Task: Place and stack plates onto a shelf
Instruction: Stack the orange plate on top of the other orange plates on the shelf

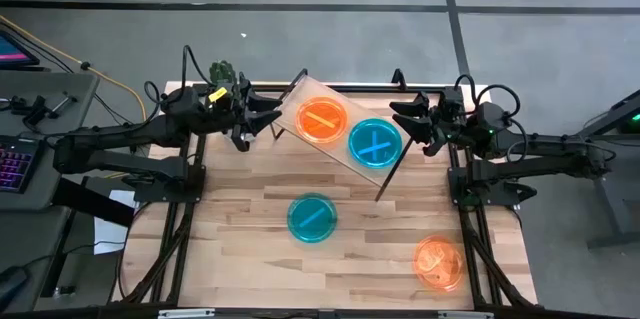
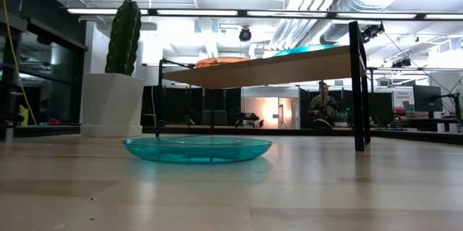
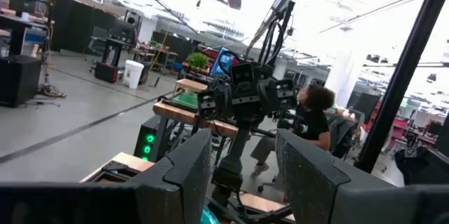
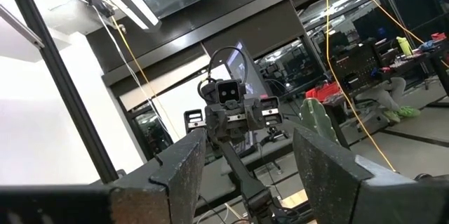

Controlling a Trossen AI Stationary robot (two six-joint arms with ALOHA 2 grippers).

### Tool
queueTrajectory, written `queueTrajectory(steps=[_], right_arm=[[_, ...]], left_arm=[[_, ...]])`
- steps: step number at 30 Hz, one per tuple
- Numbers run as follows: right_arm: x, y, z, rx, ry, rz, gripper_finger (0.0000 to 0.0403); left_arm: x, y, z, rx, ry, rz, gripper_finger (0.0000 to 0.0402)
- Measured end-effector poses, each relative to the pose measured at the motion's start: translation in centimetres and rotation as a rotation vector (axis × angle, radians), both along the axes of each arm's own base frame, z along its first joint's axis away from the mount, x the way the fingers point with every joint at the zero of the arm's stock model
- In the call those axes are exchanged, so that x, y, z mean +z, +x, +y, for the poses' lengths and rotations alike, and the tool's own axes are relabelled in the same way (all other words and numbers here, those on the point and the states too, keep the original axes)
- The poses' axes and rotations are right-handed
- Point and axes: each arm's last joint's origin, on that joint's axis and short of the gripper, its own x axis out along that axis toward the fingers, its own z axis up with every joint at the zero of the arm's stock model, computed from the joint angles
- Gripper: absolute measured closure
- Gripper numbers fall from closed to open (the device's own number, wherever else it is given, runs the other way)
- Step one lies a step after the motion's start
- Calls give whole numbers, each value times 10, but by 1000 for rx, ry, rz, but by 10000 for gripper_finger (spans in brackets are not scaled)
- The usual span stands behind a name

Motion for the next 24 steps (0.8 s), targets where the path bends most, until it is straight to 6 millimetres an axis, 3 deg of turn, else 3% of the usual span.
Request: queueTrajectory(steps=[6, 11, 14, 19, 24], right_arm=[[0, 0, 0, 2, 7, -1, 203], [0, 2, 1, 51, 136, 11, 203], [6, 7, 9, 141, 173, 161, 203], [21, 9, 34, 329, 278, 565, 203], [13, 4, 74, 497, 439, 915, 203]], left_arm=[[0, 0, 0, 11, 23, 5, 250], [0, 0, 0, 20, 41, 7, 250], [0, 0, 0, 20, 41, 7, 250], [-1, 0, 0, 25, 53, 13, 250], [0, 0, 1, 28, 55, 13, 250]])
